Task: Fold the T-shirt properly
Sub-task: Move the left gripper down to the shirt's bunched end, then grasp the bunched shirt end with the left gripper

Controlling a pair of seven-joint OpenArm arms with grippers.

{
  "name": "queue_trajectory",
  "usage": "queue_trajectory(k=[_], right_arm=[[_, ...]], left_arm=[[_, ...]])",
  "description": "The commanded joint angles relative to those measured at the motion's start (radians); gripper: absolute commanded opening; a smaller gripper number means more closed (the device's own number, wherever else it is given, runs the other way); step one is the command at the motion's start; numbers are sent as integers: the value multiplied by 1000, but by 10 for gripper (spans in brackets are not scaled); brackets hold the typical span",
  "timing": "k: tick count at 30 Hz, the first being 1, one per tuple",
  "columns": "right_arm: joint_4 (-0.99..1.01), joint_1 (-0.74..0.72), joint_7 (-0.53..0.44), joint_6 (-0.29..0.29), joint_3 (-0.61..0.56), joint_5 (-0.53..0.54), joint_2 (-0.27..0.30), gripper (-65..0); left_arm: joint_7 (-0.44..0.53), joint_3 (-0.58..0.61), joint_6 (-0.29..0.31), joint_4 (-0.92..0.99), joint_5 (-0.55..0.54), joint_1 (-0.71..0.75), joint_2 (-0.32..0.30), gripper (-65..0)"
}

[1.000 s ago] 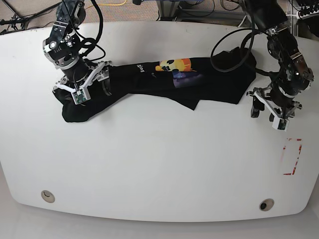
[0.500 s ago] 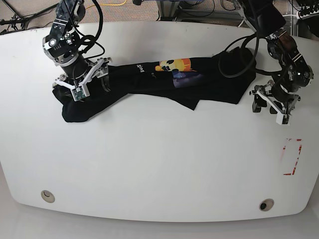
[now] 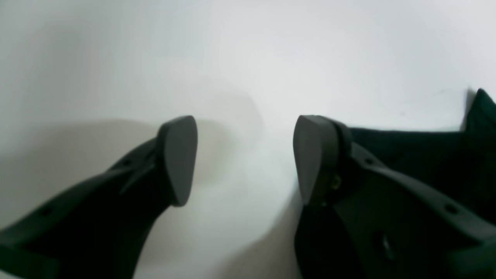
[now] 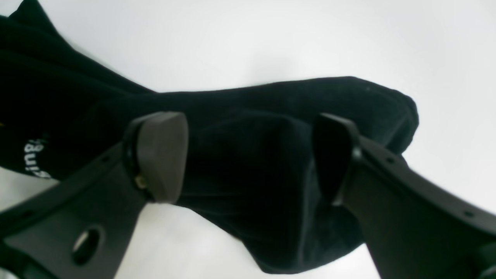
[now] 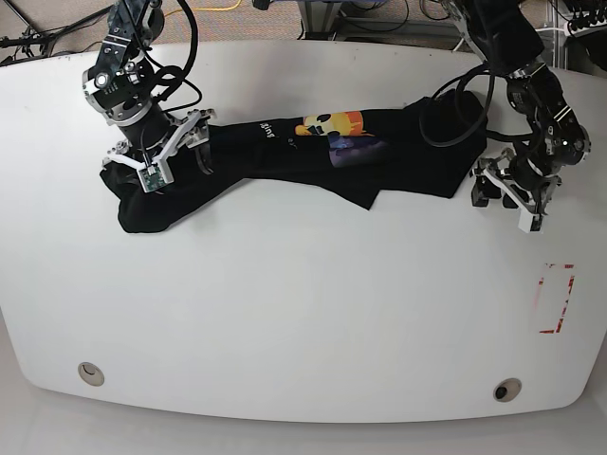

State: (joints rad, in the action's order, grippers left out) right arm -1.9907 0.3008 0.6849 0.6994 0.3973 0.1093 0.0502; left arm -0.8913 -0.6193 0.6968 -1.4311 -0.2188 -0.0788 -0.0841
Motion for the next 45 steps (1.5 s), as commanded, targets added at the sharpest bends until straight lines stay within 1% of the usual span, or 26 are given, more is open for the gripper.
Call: queue_trajectory(k=[1, 28, 34, 45], right_arm=[[-17, -4, -22, -1, 0, 13, 9, -176], [9, -10, -18, -1, -3, 14, 17, -174], [-1, -8, -19, -1, -4, 16, 14, -175], [-1, -8, -20, -1, -3, 17, 14, -178]], left_arm=[[15, 0, 1, 6, -19, -25, -16, -283], [9, -8, 1, 23, -23, -19, -14, -283], [5, 21, 1, 18, -20, -12, 0, -284], [-7, 83, 1, -18, -40, -1, 7, -283]])
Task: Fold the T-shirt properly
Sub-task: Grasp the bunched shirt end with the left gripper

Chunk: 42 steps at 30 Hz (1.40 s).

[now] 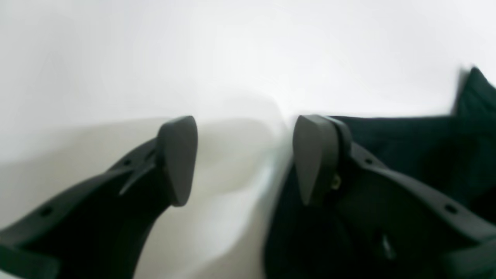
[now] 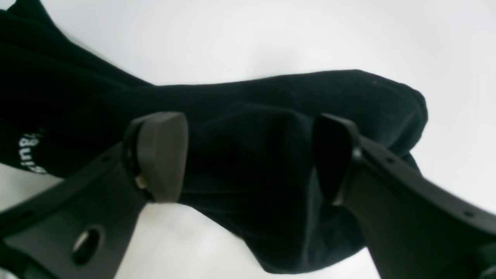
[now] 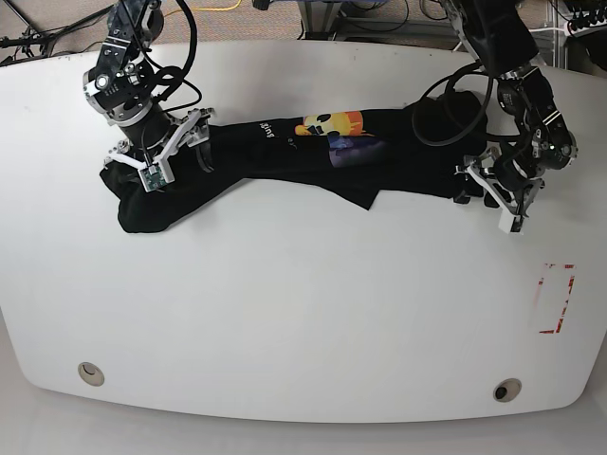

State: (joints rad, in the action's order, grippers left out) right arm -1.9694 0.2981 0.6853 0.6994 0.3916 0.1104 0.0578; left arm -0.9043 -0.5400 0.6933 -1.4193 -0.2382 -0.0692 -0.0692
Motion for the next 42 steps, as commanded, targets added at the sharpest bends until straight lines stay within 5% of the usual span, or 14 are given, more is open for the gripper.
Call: queue_trajectory(k=[1, 42], right_arm=[[-23, -5, -20, -1, 3, 16, 6, -178], [-14, -5, -18, -1, 2, 19, 8, -180]], left_arm=[[4, 7, 5, -34, -24, -8, -7, -284], [-42, 121, 5, -115, -41, 59, 11, -327]])
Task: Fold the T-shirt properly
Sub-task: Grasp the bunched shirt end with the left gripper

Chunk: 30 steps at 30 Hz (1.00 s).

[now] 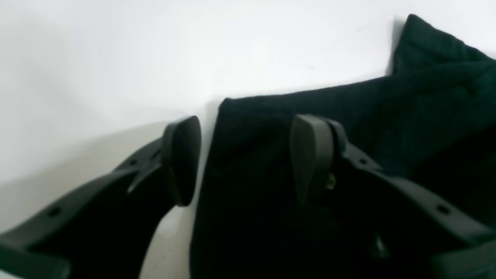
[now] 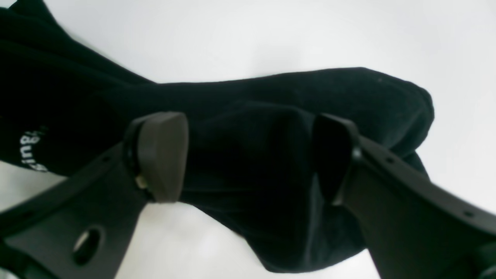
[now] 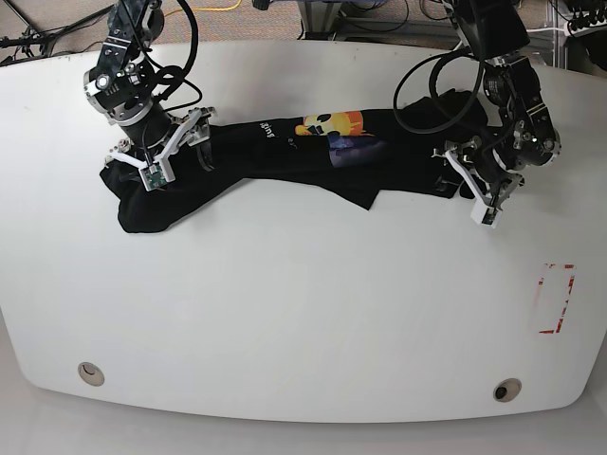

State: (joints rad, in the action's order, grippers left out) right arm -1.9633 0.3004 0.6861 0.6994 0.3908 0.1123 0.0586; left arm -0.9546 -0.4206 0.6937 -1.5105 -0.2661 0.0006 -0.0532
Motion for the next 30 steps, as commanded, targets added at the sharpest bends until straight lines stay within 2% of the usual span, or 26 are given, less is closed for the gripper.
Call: queue_trajectory(k=[1, 7, 13, 21, 30], right_arm=[[-21, -7, -19, -1, 2, 18, 7, -180], [-21, -4, -19, -1, 4, 17, 5, -182], [-18, -2, -14, -1, 1, 18, 7, -183], [-16, -1, -13, -1, -1, 19, 8, -182], [-4, -6, -15, -1, 9, 21, 10, -182]], left_arm=[[9, 3, 4, -24, -13, -9, -5, -332], [34, 23, 4, -8, -15, -6, -10, -497], [25, 23, 4, -10, -11, -13, -8, -626], [10, 23, 4, -22, -4, -21, -8, -606], [-20, 26, 4, -29, 2, -53, -13, -629]])
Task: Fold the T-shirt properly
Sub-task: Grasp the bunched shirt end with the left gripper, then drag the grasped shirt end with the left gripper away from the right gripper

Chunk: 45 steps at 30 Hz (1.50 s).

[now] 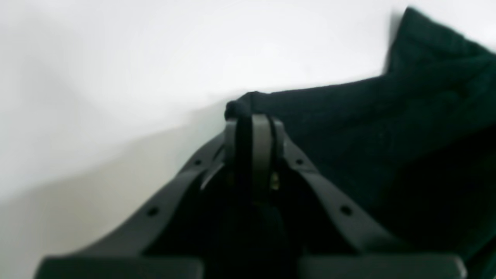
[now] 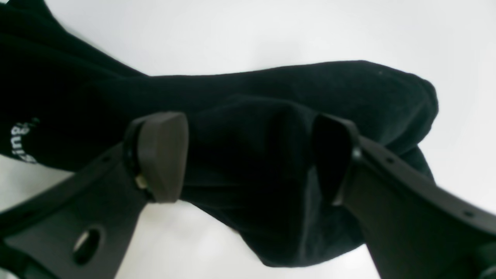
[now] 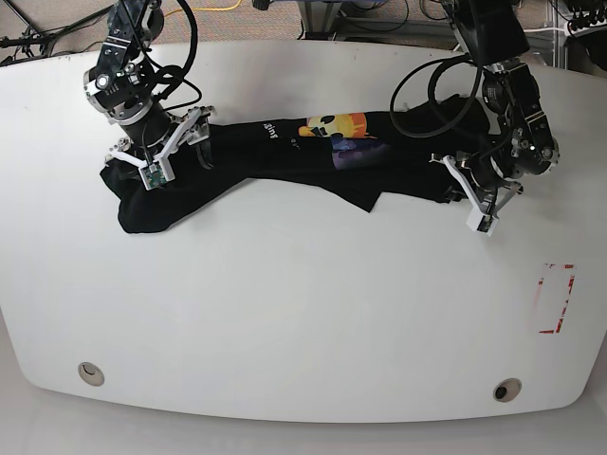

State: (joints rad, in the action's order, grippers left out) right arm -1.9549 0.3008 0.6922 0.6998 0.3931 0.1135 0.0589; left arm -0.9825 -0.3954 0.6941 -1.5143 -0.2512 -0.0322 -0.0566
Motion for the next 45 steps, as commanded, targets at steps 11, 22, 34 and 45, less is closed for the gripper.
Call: queue_trajectory(k=[11, 22, 34, 45], right_arm=[[0, -14, -23, -2, 29, 20, 11, -180], [-12, -28, -26, -2, 38, 15, 7, -179], [-8, -45, -28, -2, 116, 19, 8, -176], [-17, -46, -24, -2, 149, 22, 10, -178]], left_arm=[[-30, 8, 4, -35, -13, -100, -35, -636], [-57, 71, 4, -96, -12, -134, -69, -639], [-105, 161, 4, -178, -8, -144, -104, -642], [-122, 141, 4, -208, -1, -210, -124, -643]])
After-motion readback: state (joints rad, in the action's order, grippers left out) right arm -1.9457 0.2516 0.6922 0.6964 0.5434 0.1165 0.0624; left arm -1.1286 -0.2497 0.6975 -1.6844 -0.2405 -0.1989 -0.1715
